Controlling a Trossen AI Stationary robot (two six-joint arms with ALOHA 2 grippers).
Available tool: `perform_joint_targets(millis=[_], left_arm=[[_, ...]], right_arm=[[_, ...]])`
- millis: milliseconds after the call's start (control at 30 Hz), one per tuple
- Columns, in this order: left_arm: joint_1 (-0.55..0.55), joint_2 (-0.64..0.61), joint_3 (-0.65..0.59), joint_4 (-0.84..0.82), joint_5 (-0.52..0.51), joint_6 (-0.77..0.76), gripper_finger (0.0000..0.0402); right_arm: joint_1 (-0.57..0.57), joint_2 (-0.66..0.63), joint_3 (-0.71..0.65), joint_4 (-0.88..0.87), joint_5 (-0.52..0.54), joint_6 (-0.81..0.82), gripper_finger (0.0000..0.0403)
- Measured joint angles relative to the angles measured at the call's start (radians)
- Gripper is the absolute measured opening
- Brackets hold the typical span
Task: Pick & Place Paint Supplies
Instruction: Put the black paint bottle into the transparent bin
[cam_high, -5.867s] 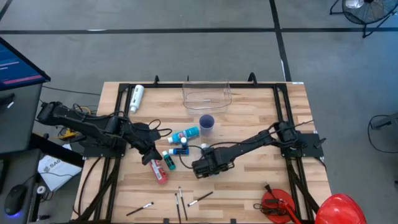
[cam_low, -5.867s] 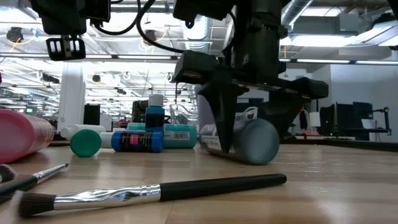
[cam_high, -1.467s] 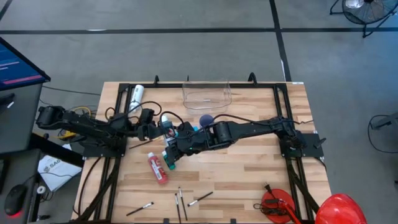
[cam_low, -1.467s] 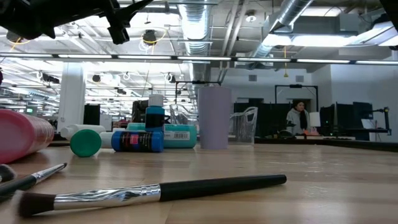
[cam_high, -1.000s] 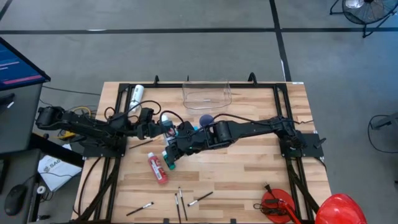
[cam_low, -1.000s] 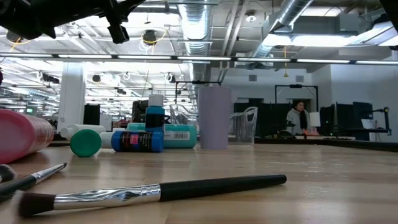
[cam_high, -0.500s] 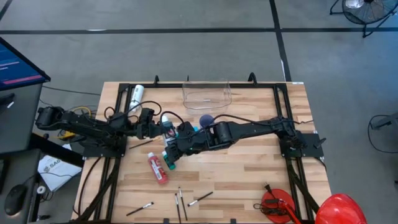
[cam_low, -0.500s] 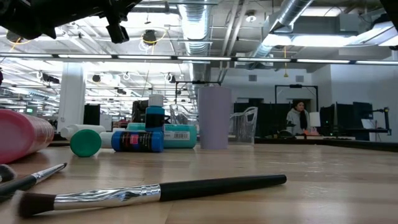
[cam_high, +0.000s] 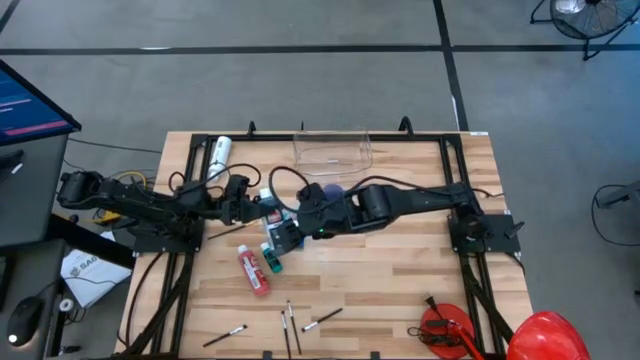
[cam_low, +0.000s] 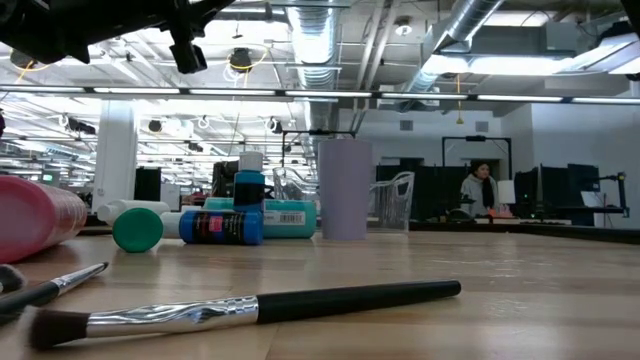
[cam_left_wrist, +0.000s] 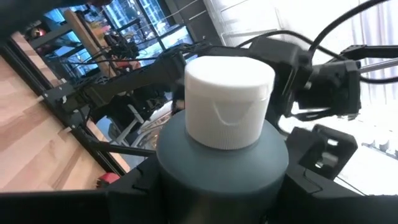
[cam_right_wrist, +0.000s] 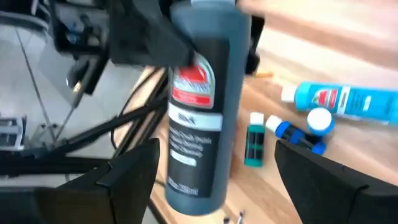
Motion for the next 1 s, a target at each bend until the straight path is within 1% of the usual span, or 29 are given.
perform_joint_targets(millis=[100,200,333,433,533,600,667,767,867,933,1000], left_arm=[[0.024,0.0,0.0,-0.016,0.0,0.0,0.0175],[0.053,0.0,0.0,-0.014,0.0,0.0,0.0175],[0.099,0.0,0.0,-0.046,0.002,0.023,0.0175],[0.153,0.0,0.0,-0.094,0.001,0.06,0.0175],[0.215,0.0,0.0,-0.124,0.001,0.09,0.0175],[0.261,0.008,0.0,-0.144,0.0,0.112,0.0175],[0.303,0.023,0.008,-0.158,0.001,0.134,0.0175],[0.35,0.064,0.063,-0.233,0.014,0.183,0.0175],[0.371,0.134,0.171,-0.291,0.032,0.276,0.0175],[0.381,0.179,0.259,-0.335,0.036,0.363,0.0175],[0.395,0.227,0.358,-0.415,0.028,0.451,0.0175]], right_arm=[[0.0,-0.028,-0.003,-0.074,0.043,-0.014,0.0311],[0.0,-0.058,0.0,-0.115,0.048,-0.02,0.031],[0.002,-0.067,-0.001,-0.153,0.055,-0.06,0.031],[0.016,-0.079,-0.002,-0.18,0.079,-0.134,0.0311],[0.032,-0.082,0.0,-0.229,0.114,-0.146,0.0311],[0.05,-0.078,-0.002,-0.256,0.152,-0.143,0.0311],[0.077,-0.079,-0.002,-0.268,0.253,-0.152,0.0311],[0.113,-0.081,-0.002,-0.307,0.364,-0.157,0.0311],[0.133,-0.102,-0.003,-0.37,0.411,-0.177,0.0311],[0.139,-0.13,-0.002,-0.379,0.426,-0.236,0.0311],[0.143,-0.149,-0.002,-0.37,0.433,-0.307,0.0311]])
